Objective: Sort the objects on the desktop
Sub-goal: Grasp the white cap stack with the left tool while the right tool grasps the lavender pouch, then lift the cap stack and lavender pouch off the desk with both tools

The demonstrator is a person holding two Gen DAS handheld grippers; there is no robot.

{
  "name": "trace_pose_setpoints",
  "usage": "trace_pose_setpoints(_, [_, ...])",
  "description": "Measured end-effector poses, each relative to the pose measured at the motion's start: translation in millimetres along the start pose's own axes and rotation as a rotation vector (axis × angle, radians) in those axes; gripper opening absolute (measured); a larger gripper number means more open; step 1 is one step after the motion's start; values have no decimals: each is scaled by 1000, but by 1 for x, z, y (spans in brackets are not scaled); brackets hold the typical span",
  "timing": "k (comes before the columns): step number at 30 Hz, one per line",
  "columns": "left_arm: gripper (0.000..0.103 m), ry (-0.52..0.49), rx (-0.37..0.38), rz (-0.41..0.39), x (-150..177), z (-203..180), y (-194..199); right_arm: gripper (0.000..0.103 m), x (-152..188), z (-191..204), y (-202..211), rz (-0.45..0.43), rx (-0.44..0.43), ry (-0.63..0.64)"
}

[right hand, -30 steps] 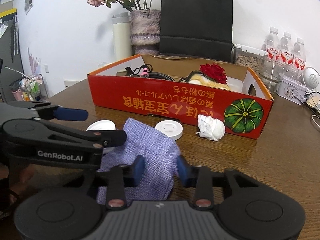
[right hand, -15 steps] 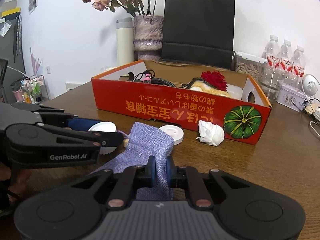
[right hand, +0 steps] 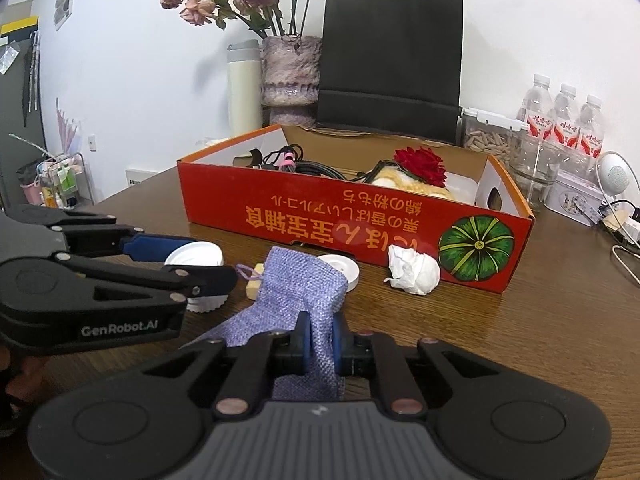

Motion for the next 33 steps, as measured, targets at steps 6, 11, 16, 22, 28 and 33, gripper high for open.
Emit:
trace_pose_setpoints(6, [41,15,0,-13,-1,4,4,9,-1,-3,0,-1,5,-8])
trace_pose_setpoints(11, [41,46,-38,-20,-3,20,9,9,0,-5,-1,3,9,-10])
trace_pose_setpoints(16, [41,98,-101,28,5,48,6,9,0,-5,-3,8,12,-10])
trace_pose_setpoints(22, [41,115,-106,78,15,58,1,9,1,-5,-4,12,13,-9])
trace_pose_setpoints(28, [56,100,-86,25,10,49,8,10,1,-5,-4,12,13,-9])
trace_pose_setpoints(33, [73,61,-18,-5,4,31,9,10,1,-5,-4,13,14,-9])
Point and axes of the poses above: each gripper's, at about its wrist camera, not at the fingertips, and y roughly against the way its jaws point, z to its left, x to its underside, the point moved 5 cm from there along -y, roughly the way its jaws point, and after that the axes turned 4 degrees about -y, right-handed, at the moved point
